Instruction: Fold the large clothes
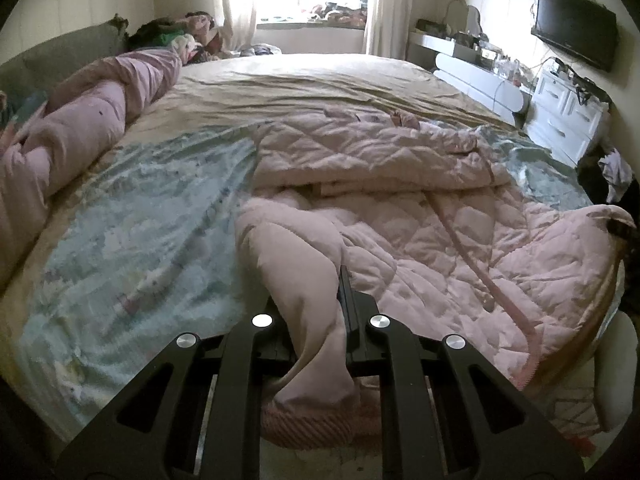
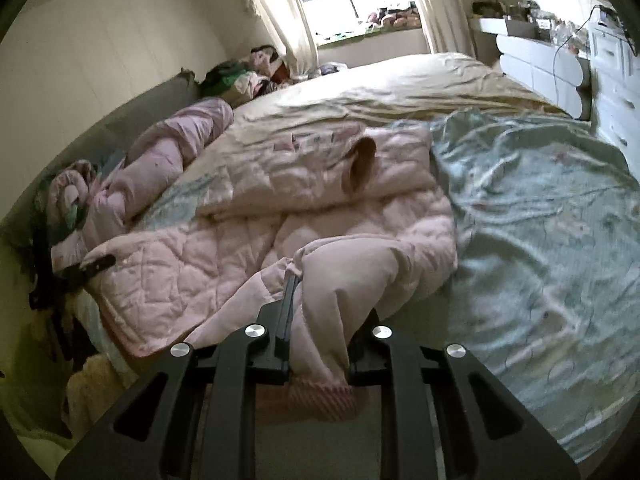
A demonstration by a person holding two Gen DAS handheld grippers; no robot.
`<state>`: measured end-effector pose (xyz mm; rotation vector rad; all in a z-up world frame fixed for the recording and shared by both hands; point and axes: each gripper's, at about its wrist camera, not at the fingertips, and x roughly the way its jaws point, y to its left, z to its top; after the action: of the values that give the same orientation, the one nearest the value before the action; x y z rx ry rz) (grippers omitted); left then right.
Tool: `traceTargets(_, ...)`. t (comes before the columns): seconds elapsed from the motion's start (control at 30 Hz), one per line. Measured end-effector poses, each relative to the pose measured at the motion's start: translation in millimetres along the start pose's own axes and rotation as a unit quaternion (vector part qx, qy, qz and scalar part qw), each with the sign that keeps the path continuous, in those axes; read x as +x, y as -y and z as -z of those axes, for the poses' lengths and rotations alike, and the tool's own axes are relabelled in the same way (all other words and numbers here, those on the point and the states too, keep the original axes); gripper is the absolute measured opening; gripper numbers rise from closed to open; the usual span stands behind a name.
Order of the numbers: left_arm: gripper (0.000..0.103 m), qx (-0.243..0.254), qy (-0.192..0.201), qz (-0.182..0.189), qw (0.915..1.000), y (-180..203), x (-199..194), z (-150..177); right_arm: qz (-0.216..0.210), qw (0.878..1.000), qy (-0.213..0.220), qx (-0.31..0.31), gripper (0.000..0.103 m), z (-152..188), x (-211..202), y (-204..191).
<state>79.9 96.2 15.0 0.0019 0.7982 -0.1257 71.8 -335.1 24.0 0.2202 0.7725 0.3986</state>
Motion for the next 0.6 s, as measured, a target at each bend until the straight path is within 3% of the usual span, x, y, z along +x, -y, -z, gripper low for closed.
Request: traceTargets(0.6,0.008,0.007,0.034,-0.025,0.9991,-7.6,5.8,-57.9,0.022,0.998,0.066,0.000,0.017,-76.0,9.8,13.9)
